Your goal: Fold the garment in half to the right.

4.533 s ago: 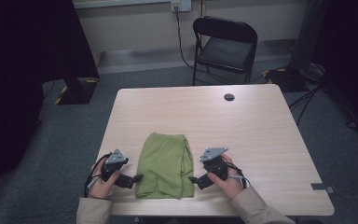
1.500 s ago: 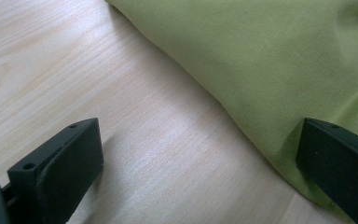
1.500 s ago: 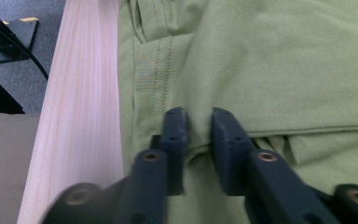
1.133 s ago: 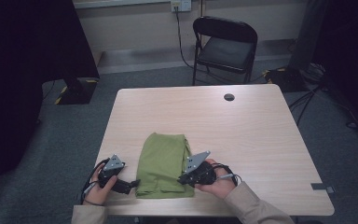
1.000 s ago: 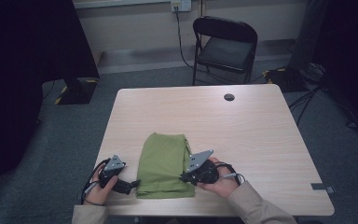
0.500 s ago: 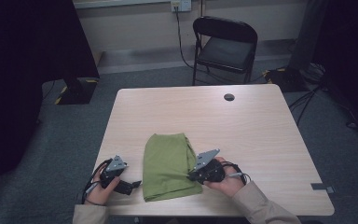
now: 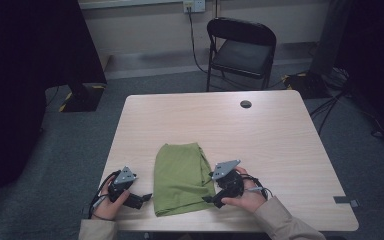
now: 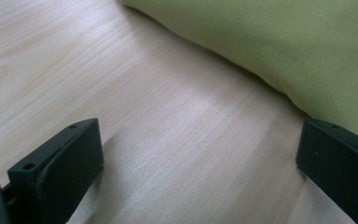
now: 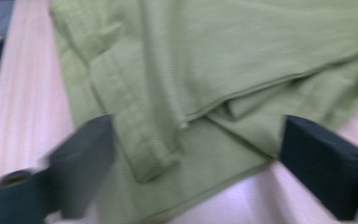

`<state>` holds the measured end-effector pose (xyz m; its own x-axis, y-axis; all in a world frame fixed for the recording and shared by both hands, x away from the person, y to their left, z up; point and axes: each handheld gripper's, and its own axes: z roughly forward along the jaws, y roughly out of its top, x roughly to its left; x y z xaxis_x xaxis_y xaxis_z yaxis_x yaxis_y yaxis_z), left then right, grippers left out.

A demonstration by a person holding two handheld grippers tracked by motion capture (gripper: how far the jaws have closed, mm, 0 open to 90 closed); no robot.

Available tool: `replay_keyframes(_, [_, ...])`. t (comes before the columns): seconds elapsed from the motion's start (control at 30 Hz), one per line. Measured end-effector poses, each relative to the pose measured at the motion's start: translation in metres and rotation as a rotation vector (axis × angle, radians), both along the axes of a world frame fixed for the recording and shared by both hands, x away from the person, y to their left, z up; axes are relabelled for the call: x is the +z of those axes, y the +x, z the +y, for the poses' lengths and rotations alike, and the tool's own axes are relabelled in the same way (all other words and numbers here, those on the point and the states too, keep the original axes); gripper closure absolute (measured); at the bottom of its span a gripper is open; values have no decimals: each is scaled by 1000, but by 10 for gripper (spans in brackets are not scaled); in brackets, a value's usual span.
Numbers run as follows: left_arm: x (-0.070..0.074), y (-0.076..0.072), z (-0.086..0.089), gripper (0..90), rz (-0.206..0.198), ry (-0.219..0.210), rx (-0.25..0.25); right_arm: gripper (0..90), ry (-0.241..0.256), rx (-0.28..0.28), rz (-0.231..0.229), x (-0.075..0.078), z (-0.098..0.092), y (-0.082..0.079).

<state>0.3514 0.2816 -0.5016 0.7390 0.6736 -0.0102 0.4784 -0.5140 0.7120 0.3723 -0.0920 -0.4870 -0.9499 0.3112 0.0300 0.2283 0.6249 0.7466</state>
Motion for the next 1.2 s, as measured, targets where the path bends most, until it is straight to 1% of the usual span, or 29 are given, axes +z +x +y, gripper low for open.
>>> replay_keyframes(0.03, [0,0,0,0,0,0,0,16,4,-12,5,0,-1,1])
replay_keyframes(0.07, [0,0,0,0,0,0,0,10,5,-21,1,1,-3,1])
replay_keyframes(0.17, [0,0,0,0,0,0,0,26,-5,-14,0,1,-9,2])
replay_keyframes(0.2, [0,0,0,0,0,0,1,17,-3,-17,2,1,-12,2])
replay_keyframes(0.23, [0,0,0,0,0,0,1,15,-10,-26,9,1,-14,3])
replay_keyframes(0.37, [0,0,0,0,0,0,2,22,-44,-43,4,-2,-26,4])
replay_keyframes(0.53, [0,0,0,0,0,1,2,23,-63,-66,17,-6,-41,5])
replay_keyframes(0.63, [0,0,0,0,0,2,3,25,-85,-78,7,-9,-47,5])
replay_keyframes(0.7, [0,0,0,0,0,2,3,21,-83,-84,10,-11,-51,5])
replay_keyframes(0.93, [0,0,0,0,0,2,6,0,-73,-112,-6,-13,-62,6])
replay_keyframes(1.1, [0,0,0,0,-1,1,9,0,-70,-154,-7,-14,-72,8])
replay_keyframes(1.2, [0,0,0,0,-1,2,9,0,-70,-192,-6,-14,-77,9])
